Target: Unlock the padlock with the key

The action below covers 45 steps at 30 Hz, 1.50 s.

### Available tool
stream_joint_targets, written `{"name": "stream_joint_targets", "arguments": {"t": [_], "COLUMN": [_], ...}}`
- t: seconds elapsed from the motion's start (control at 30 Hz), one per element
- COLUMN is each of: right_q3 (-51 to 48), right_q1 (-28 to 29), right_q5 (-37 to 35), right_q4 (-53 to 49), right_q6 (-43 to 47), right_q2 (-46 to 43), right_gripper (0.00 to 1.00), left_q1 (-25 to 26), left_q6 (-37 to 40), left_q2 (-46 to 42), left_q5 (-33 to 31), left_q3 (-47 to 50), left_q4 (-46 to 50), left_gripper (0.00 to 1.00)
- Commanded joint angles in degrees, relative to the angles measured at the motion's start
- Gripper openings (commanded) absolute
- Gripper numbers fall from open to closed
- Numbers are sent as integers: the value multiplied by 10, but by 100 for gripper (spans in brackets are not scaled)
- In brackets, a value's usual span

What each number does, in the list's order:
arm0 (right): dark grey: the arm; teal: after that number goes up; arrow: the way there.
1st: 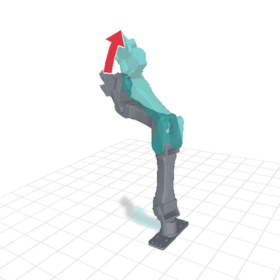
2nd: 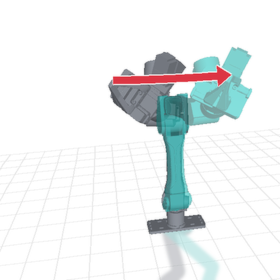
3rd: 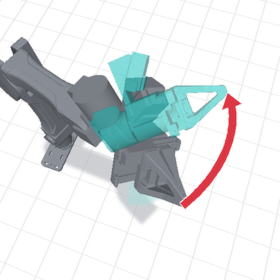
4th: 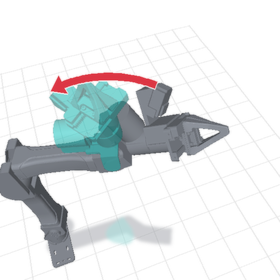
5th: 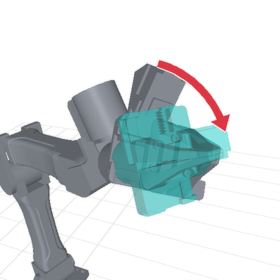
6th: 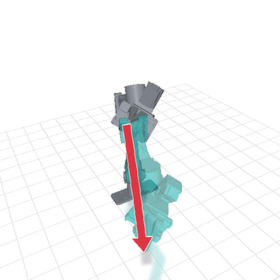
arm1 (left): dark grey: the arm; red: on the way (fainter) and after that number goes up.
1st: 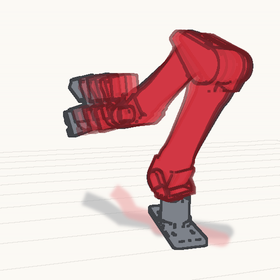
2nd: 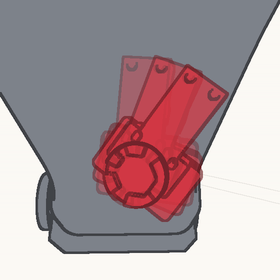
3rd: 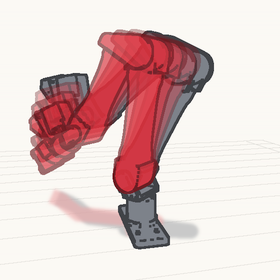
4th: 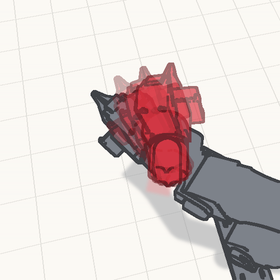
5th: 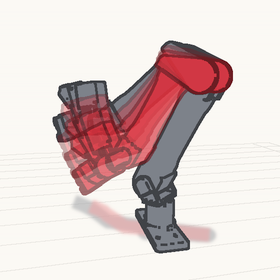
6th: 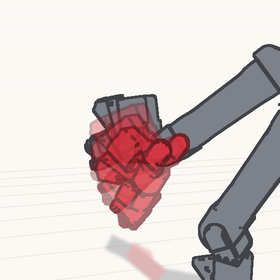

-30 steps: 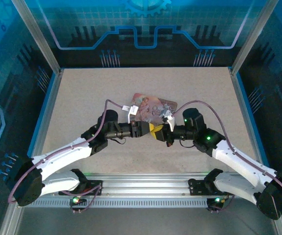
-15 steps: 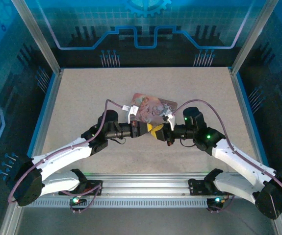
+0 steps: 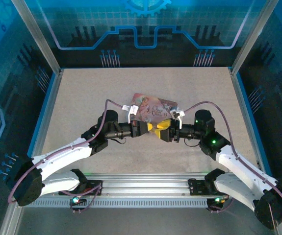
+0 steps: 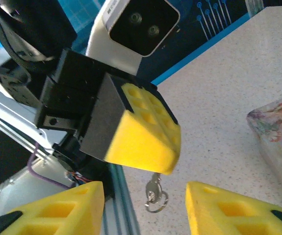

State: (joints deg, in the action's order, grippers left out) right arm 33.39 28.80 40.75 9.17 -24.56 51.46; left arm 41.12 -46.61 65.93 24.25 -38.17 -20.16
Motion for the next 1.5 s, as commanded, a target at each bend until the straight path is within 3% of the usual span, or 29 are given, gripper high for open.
{"name": "stream_joint_targets", "arguments": {"t": [0.0,0.7,0.93,1.47], "right_q3": [-11,-10,-6,-12], "right_q1": [-6,30,33,34], "right_q5": [24,20,16,6], "right_q4": [46,60,76,66], "right_q6": [-34,-46,-48,-49], "right_q2": [10,59,56,52], "right_gripper": [49,46,39,11], "left_q1": [4,5,5,5], "left_q6": [-9,-10,-8,-8], "left_q2": [-11,-10,-10,-16], "left_q5": [-10,-16,-19,-30], "left_q3": [-7,-5,-5,1], "left_q4": [-30,-28,-23,-23], "left_gripper": [0,0,0,0]}}
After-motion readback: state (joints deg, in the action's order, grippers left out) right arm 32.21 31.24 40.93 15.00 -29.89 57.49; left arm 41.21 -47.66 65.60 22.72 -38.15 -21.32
